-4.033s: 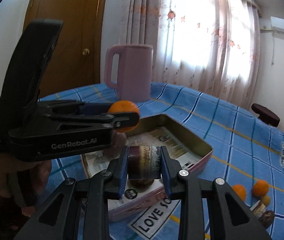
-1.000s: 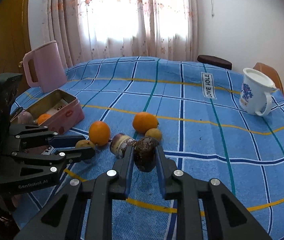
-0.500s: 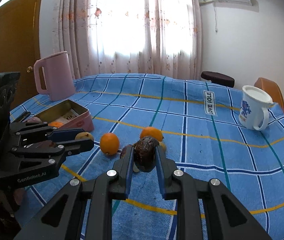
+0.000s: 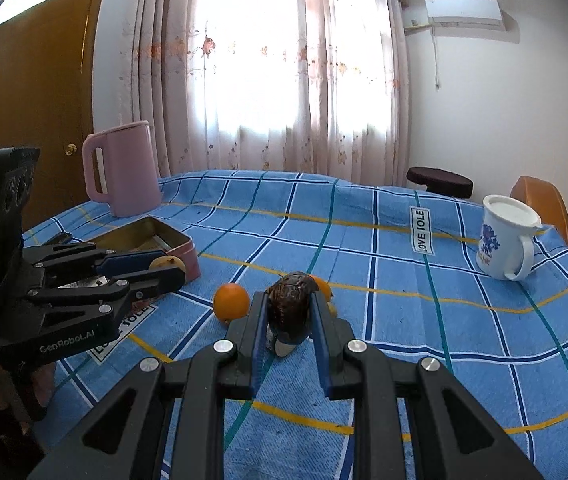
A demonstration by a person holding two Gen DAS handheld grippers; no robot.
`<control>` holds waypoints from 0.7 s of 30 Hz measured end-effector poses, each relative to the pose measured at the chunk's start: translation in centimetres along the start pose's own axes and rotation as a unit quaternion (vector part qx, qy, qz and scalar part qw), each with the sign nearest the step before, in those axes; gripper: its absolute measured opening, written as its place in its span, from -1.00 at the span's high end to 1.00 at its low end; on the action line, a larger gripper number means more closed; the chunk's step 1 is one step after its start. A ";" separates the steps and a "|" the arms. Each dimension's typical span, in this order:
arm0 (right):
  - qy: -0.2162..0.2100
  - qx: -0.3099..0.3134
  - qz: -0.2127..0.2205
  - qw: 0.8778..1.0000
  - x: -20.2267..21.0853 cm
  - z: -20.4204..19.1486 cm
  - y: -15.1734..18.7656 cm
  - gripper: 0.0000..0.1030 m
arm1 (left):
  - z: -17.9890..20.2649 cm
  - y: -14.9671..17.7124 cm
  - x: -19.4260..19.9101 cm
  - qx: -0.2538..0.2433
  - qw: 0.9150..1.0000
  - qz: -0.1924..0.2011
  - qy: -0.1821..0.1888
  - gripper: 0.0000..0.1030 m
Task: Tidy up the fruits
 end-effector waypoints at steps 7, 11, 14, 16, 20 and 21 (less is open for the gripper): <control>-0.001 0.002 0.014 1.000 0.5 -0.1 -0.1 0.56 | -0.3 -0.3 0.5 0.007 1.000 0.015 -0.005 0.46; -0.001 0.004 0.022 1.000 0.8 -0.1 -0.2 0.56 | -0.4 -0.3 0.9 0.010 1.000 0.022 -0.007 0.46; 0.000 0.010 0.028 1.000 1.0 -0.3 -0.3 0.56 | -0.5 -0.3 1.1 0.012 1.000 0.027 -0.009 0.46; 0.001 0.013 0.030 0.999 1.1 -0.4 -0.4 0.56 | -0.5 -0.4 1.3 0.014 0.999 0.030 -0.010 0.46; 0.002 0.019 0.037 0.999 1.3 -0.6 -0.5 0.56 | -0.6 -0.5 1.6 0.015 0.999 0.039 -0.014 0.46; 0.002 0.020 0.039 0.999 1.4 -0.6 -0.5 0.56 | -0.6 -0.5 1.8 0.015 0.999 0.042 -0.015 0.46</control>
Point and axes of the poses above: each gripper's, at about its wrist camera, not at the fingertips, and x roughly against the way its jaws point, z to its right, y to its underside, the point moved 8 cm from there along -x, roughly the way its jaws point, and after that the axes turned 4 degrees about -y, right-handed, at the moved point
